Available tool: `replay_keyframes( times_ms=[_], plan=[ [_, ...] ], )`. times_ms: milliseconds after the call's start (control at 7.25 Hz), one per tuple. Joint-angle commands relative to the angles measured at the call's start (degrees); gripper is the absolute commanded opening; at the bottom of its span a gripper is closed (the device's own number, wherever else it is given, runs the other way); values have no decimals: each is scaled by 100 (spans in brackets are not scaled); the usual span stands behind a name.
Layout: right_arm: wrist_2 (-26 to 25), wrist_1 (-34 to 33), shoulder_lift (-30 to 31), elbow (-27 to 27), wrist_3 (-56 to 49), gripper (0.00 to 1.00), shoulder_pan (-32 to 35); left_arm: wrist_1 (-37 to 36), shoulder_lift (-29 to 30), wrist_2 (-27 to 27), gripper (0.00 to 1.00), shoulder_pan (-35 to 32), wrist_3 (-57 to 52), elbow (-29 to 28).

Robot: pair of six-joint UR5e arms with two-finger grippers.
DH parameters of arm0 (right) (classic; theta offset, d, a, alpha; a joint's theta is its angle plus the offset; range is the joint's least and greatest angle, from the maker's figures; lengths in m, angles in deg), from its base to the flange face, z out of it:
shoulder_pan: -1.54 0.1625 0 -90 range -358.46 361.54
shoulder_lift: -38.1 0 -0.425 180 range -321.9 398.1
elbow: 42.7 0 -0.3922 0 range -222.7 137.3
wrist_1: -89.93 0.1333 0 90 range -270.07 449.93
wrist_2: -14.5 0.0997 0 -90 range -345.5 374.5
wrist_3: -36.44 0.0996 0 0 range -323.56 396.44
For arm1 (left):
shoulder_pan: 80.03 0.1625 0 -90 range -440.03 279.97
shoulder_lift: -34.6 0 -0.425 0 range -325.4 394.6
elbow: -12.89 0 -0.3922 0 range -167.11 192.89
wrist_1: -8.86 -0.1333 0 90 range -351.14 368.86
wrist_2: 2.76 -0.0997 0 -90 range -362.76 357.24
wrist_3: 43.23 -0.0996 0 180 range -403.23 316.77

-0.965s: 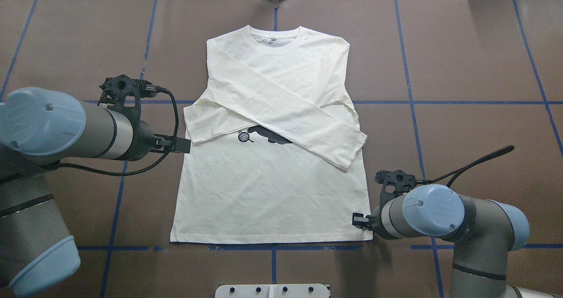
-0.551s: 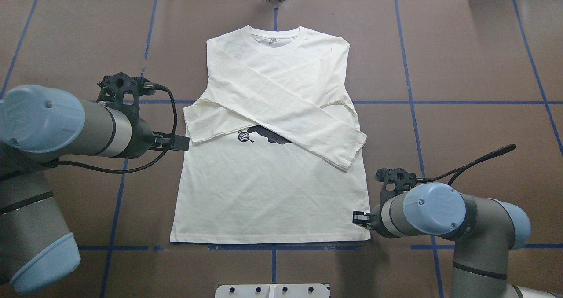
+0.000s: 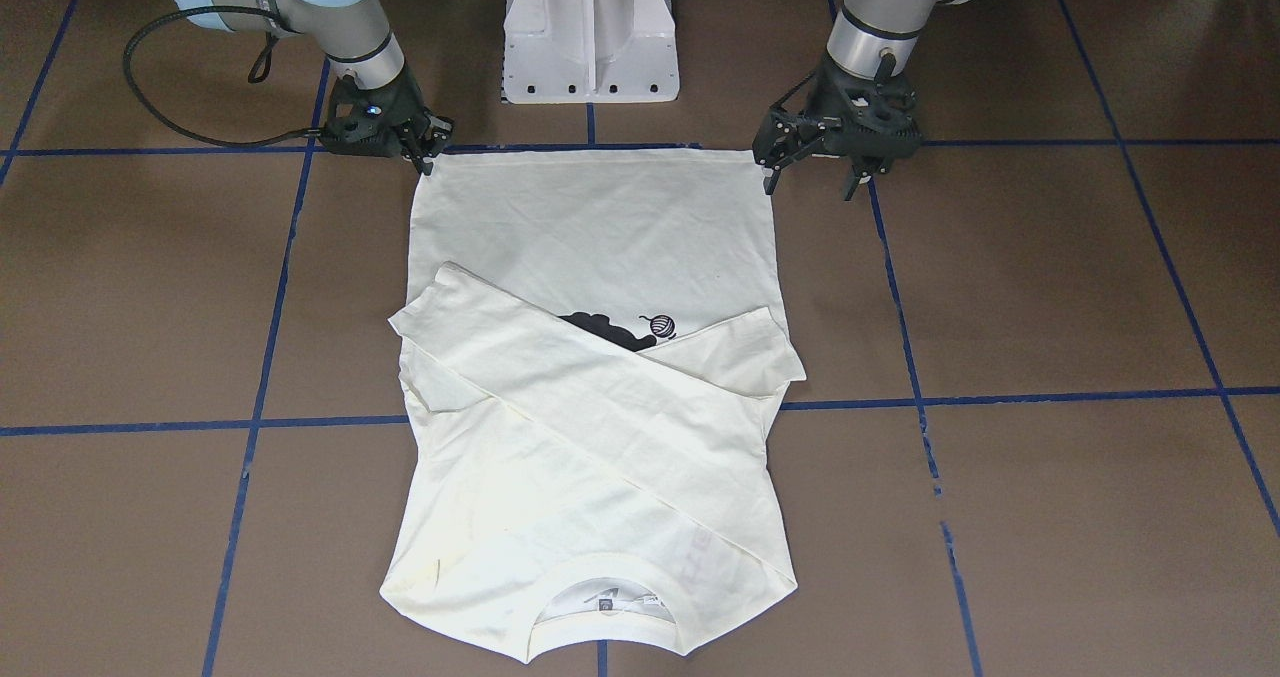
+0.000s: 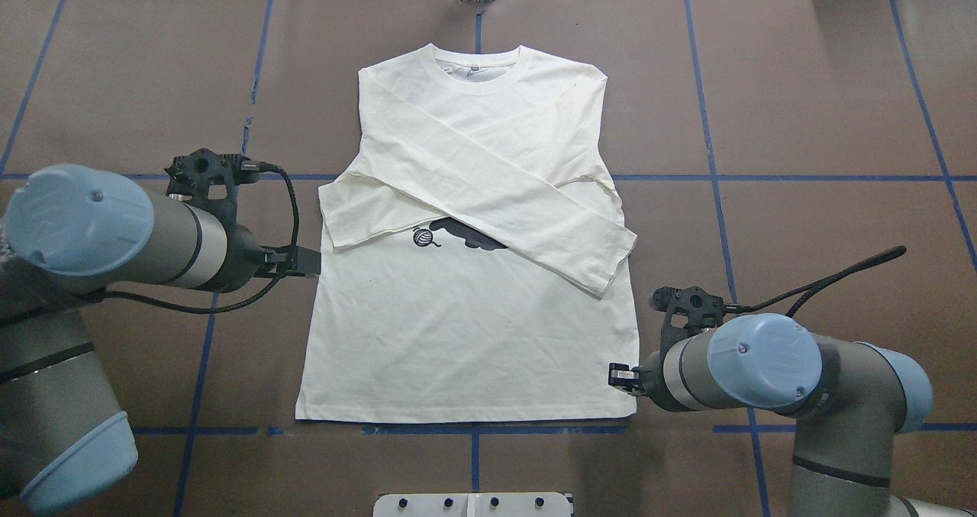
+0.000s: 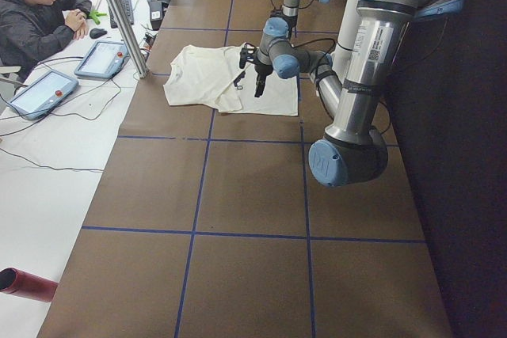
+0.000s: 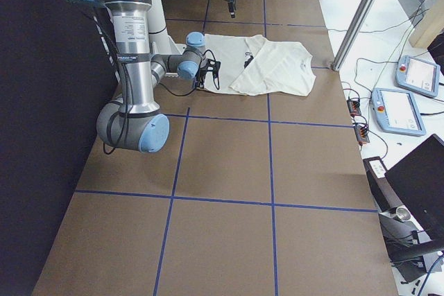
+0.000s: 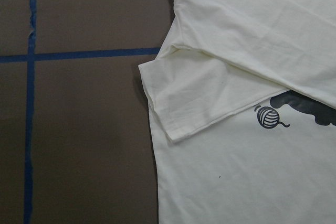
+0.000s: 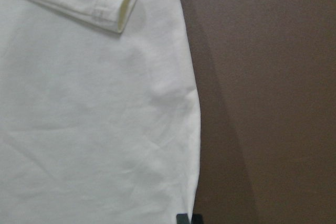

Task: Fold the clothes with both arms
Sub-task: 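Lower both grippers to the shirt's side edges near the hem and grasp, then pull the hem corners toward the robot with both grippers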

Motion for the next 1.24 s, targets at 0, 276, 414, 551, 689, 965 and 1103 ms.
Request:
replay_keyframes(
  times_ms=[0, 276, 414, 551, 689, 965, 1103],
  plan=[
    [6, 13, 31, 192, -1, 0, 29, 270, -245, -226, 100, 1090, 1705, -38],
    [15, 22, 22, 305, -44, 0, 152, 200, -228, -536, 98, 1684, 2133, -221],
    [41, 22, -4, 341, -62, 0, 257, 199, -193, -545, 93, 1686, 2265, -475],
    [41, 22, -4, 385, -62, 0, 275, 191, -210, -554, 89, 1686, 2283, -530],
    [41, 22, -13, 385, -62, 0, 275, 199, -228, -658, 87, 1686, 2284, -652],
    [41, 22, -13, 385, -62, 0, 284, 191, -254, -668, 64, 1686, 2284, -653],
    [41, 22, -13, 377, -62, 0, 302, 191, -254, -660, 45, 1686, 2284, -653]
  ],
)
